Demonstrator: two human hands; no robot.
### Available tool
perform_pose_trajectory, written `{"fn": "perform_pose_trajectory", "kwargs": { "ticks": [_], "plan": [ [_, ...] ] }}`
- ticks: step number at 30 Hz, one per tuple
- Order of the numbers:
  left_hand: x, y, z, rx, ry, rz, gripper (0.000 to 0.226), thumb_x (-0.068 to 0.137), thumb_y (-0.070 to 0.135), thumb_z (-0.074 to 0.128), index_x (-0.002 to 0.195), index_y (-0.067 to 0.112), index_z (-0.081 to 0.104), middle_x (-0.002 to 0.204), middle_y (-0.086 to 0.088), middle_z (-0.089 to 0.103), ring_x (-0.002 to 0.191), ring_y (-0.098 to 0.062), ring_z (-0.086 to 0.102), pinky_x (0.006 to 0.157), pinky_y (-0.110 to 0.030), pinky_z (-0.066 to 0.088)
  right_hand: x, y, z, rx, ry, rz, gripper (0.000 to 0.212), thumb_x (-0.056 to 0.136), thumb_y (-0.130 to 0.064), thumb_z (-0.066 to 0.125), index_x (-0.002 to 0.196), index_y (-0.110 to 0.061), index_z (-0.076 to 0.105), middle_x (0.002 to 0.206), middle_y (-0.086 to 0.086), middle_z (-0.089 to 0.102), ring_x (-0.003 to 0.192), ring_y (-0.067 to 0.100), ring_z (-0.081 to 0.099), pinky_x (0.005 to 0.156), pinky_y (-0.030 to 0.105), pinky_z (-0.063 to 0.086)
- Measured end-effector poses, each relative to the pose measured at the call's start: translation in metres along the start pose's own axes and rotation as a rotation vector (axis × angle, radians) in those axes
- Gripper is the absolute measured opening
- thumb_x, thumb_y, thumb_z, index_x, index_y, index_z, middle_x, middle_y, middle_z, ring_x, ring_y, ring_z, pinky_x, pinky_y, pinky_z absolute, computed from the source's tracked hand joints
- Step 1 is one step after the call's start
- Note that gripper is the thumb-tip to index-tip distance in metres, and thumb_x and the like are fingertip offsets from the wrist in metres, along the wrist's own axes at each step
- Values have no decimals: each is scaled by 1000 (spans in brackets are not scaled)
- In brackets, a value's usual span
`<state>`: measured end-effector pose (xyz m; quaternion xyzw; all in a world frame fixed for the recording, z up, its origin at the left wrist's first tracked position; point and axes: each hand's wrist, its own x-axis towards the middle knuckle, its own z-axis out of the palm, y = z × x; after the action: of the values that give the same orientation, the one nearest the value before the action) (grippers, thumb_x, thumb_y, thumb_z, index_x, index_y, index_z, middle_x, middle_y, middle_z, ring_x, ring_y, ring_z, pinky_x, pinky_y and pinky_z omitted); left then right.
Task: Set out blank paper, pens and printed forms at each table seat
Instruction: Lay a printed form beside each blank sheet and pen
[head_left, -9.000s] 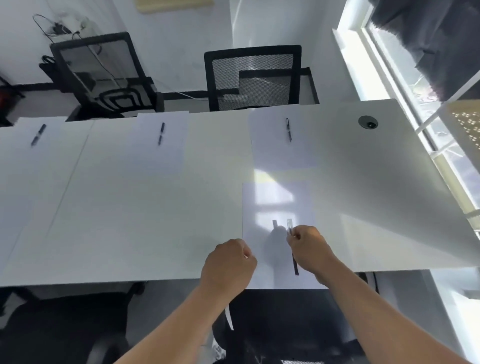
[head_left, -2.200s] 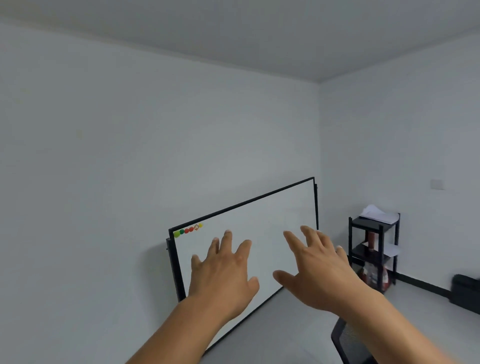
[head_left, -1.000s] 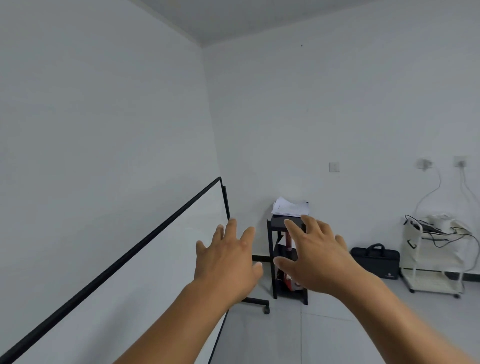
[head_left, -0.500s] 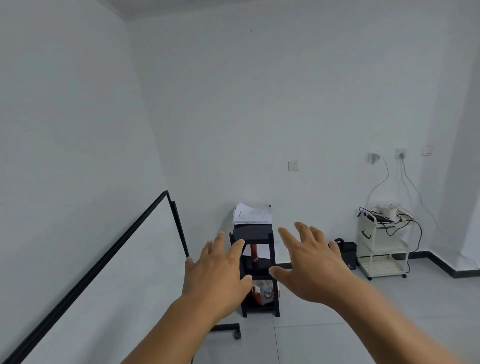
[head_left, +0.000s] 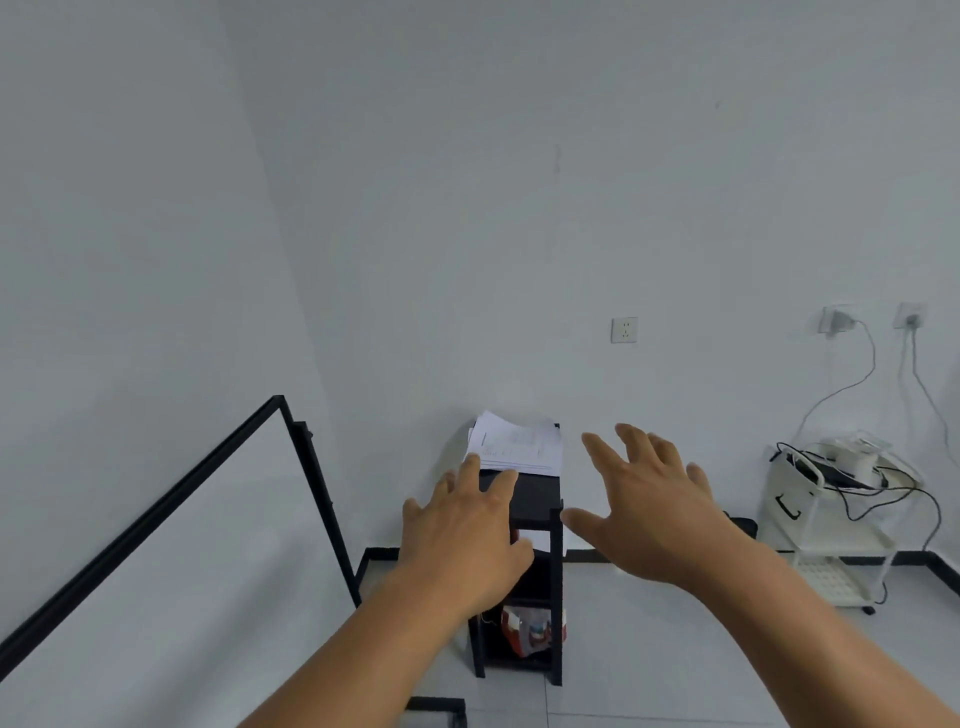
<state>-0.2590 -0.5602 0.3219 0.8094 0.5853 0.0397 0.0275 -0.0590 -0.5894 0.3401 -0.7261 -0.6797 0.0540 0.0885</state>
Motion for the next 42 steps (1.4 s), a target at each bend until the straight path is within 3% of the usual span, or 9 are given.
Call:
{"fn": "perform_pose_trajectory", "kwargs": {
  "ticks": [5,10,20,24,29,36,42],
  "plan": [
    [85,-13,26,-28,-25,10,76,101,60,55,166,37,23,179,-7,13,161,-31,28,118,-62,39,85,14,16,-18,-37,26,92,99,-74,49,170,-37,6,180,4,1,167,35,1,131,64,18],
    [207,-41,61,-70,-76,19,79,103,61,54,169,36,19,182,-6,4,165,-31,21,121,-61,35,206,17,50,-68,-80,44,94,98,-74,50,172,-36,6,181,4,0,167,35,0,131,65,17],
    [436,-100,105,-177,-163,12,74,103,60,54,167,36,25,175,-4,21,156,-29,34,116,-58,41,438,20,91,-86,-204,90,94,99,-72,51,172,-35,5,181,3,2,167,33,2,131,64,17],
    [493,-112,125,-183,-215,-22,75,103,60,53,168,36,23,177,-3,18,157,-29,34,117,-58,41,501,31,109,-72,-247,80,92,98,-71,51,171,-37,7,180,2,4,167,31,5,130,63,20],
    [566,-118,166,-207,-285,-131,74,104,60,52,168,35,24,176,-4,20,154,-29,39,116,-56,42,589,58,146,-55,-337,38,91,99,-71,50,171,-36,8,180,1,7,166,32,8,129,63,21],
    [668,-118,238,-318,-349,-420,72,103,54,54,167,31,28,169,-5,27,147,-29,44,115,-49,49,735,100,223,-82,-504,-199,90,99,-73,49,171,-36,9,179,2,12,163,32,17,127,61,27],
    [718,-107,285,-367,-434,-663,74,102,59,52,166,32,27,165,-3,33,145,-30,45,112,-57,48,831,119,280,-126,-693,-368,91,99,-75,49,171,-35,8,179,1,11,163,32,18,125,63,31]
  ]
}}
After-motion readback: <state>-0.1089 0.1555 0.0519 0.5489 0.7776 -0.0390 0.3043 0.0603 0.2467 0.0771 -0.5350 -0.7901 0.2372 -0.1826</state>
